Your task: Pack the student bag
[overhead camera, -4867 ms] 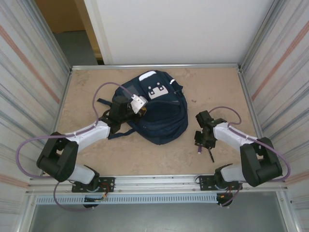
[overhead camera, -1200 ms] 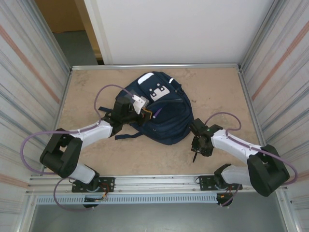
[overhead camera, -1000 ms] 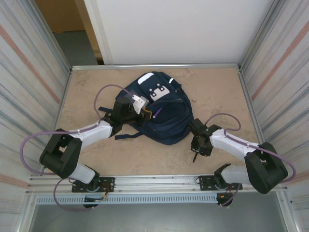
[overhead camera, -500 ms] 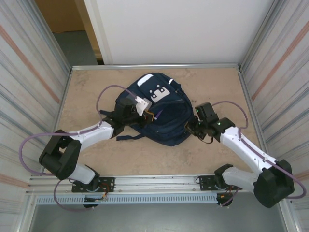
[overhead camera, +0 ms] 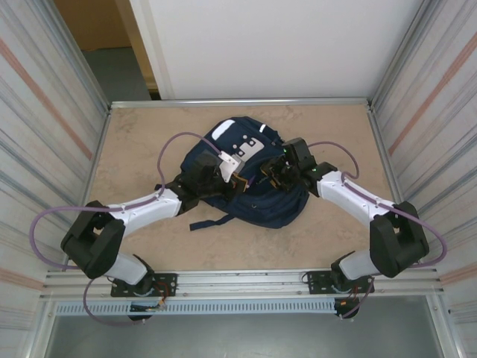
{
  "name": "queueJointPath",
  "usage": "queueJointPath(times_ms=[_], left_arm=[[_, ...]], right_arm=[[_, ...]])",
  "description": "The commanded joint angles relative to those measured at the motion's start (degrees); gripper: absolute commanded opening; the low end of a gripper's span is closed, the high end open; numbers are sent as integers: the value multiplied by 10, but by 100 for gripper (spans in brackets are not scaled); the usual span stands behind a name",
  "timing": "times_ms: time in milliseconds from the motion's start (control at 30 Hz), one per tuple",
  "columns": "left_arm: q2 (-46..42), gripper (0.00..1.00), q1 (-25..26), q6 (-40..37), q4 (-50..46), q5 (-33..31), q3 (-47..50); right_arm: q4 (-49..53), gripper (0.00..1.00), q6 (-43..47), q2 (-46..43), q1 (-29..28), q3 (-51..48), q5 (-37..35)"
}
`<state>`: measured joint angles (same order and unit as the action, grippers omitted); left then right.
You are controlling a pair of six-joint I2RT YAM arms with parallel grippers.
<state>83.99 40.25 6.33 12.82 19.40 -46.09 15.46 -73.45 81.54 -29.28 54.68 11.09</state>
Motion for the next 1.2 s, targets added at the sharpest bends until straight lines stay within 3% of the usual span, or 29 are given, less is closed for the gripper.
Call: queueJointPath(times_ms=[0,300,367,467,567,633,700,800,867,933,1033,1167], left_arm=[[-17,12,4,11,30,9,-16],[-3,18,5,-24,9,18,-18],[-10,27,7,-31,6,22,-12],[-37,39,8,-45,-15,21,-2],[-71,42,9,-78,-77,8,4],[-94,44,12,-121,-120,-13,10],[-113,47,20,-248,-207,-11,-8],[-101,50,34,-405,-348,-89,-64],[-65,53,33,-479,-417,-164,-98],[-30,53,30,-542,-465,-199,-123],[12,53,21,-643,-461,-203,-123],[46,54,7,-655,-422,-192,-152]], right_arm=[[35,48,40,-40,2,25,-31],[114,53,197,-121,16,-36,-74],[110,53,215,-134,48,-66,-44],[85,53,283,-151,106,-98,61],[99,56,372,-166,122,-84,120],[136,56,416,-170,117,-62,97],[160,57,446,-172,120,-49,69],[163,57,456,-170,134,-48,58],[161,57,456,-166,146,-47,63],[160,57,459,-165,154,-48,72],[158,57,464,-163,161,-54,84],[141,57,466,-166,165,-73,119]])
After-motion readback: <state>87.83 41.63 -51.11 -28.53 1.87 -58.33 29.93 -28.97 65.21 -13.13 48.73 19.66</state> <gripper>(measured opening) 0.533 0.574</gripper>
